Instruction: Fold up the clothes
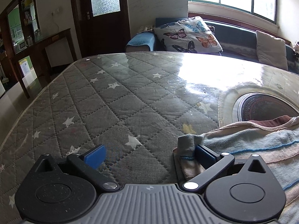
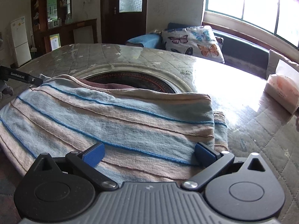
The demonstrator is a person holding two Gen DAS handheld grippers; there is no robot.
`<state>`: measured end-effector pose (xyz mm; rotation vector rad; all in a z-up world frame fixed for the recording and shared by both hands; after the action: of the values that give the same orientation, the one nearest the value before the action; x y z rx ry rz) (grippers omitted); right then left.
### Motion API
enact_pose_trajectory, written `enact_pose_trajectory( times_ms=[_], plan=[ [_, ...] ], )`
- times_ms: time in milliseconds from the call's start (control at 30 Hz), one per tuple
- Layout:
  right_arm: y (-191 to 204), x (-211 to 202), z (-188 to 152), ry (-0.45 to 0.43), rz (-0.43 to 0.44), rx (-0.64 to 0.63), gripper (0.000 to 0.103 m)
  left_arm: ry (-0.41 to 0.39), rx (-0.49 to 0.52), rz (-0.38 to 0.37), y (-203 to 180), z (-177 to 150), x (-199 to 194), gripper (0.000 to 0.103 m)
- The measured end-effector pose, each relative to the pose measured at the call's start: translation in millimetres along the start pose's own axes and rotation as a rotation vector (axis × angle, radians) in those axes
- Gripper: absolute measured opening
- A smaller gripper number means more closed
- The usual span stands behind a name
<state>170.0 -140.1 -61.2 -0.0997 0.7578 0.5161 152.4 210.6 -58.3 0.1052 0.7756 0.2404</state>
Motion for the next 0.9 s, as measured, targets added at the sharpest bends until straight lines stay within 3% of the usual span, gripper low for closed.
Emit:
enact_pose_trajectory(
  times_ms=[533, 900],
  plan=[
    [-19, 15, 38, 0.062, 0.065, 0.078, 0.103, -0.005, 0.018, 0.006, -2, 0, 0, 0.103],
    [-29, 28, 62, 0.022, 0.102, 0.105, 0.103, -0.007, 0.027, 0.010, -3, 0, 0, 0.103]
  ],
)
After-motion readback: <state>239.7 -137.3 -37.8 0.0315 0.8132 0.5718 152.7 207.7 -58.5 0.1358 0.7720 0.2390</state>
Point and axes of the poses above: each gripper's, at about its wrist camera, not at the fingertips, and x roughly the way its jaws point, y to its left, z to its top, the point moved 2 cm from there along x, roughly the way its jaws point, and after that the axes turned 9 degrees about x, right-handed, at the moved point
